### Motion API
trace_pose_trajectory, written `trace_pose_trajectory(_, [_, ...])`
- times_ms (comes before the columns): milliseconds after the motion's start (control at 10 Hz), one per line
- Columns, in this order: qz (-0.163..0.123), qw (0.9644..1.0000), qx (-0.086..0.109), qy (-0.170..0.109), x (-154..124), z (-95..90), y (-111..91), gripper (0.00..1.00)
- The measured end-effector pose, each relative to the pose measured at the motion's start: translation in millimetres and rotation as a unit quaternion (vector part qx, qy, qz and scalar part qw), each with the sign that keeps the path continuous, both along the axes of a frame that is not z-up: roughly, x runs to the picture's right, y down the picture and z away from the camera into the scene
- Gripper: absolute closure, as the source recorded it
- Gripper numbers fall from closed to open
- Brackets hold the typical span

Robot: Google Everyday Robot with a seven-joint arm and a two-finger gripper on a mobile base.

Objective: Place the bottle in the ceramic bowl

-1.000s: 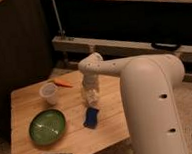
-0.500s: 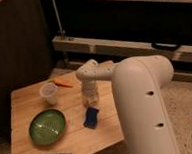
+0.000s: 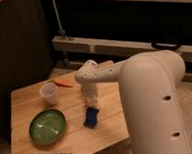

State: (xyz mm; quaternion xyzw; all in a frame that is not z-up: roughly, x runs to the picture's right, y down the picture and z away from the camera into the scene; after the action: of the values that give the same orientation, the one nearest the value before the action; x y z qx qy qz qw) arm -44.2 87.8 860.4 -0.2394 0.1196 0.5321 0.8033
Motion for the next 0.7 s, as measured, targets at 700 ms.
trace_pose_trajectory(700, [-0.007,0.9796,-0.042,-0.196,-97,-155.7,5,1.0])
